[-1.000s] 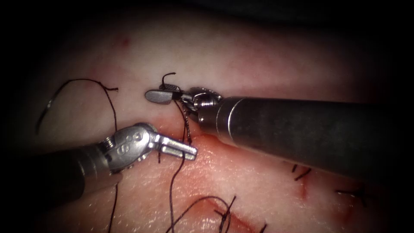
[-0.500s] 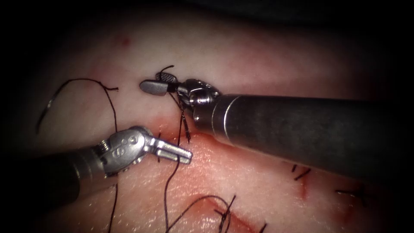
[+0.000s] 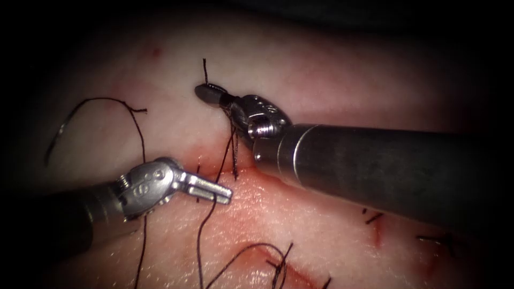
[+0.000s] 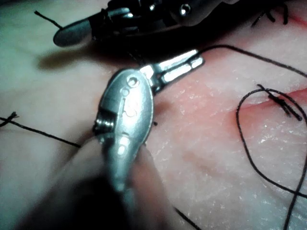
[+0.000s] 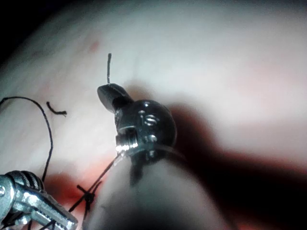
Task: Wound Closure
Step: Grasp the suture tail with the right needle driver, then tension the knot by pulling the right arm down and the left arm up.
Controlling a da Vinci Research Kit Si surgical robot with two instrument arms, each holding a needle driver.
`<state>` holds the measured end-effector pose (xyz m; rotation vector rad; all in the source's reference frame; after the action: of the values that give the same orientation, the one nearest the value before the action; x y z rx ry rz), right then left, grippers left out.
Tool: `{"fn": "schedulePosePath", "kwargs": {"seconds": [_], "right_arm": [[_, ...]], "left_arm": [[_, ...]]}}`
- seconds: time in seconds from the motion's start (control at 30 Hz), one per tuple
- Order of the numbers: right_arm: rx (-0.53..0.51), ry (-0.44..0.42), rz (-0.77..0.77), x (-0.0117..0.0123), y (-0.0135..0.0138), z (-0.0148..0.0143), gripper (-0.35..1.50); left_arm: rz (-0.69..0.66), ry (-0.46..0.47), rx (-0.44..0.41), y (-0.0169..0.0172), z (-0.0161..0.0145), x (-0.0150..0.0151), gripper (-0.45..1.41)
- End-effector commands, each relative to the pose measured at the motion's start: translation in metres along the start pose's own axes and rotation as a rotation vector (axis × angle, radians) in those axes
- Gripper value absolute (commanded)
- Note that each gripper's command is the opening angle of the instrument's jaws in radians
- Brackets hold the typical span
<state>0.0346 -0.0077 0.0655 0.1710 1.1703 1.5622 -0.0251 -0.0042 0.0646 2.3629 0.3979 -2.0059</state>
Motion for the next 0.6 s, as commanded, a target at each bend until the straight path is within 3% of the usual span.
{"fn": "schedulePosePath", "kwargs": {"seconds": [0.03, 0.33, 0.53, 0.6], "right_arm": [[0.019, 0.007, -0.012, -0.0007, -0.0010, -0.0010, -0.35], [0.059, 0.055, -0.120, -0.0023, -0.0030, -0.0085, -0.35], [0.065, 0.089, -0.174, -0.0034, -0.0033, -0.0119, -0.35], [0.063, 0.104, -0.201, -0.0049, -0.0031, -0.0136, -0.35]], "left_arm": [[-0.003, -0.004, 0.009, -0.0007, -0.0001, -0.0001, -0.45], [-0.026, -0.014, 0.056, -0.0036, -0.0026, 0.0035, -0.45], [-0.012, -0.045, 0.098, -0.0077, -0.0038, 0.0048, -0.45], [-0.004, -0.061, 0.145, -0.0114, -0.0045, 0.0050, -0.45]]}}
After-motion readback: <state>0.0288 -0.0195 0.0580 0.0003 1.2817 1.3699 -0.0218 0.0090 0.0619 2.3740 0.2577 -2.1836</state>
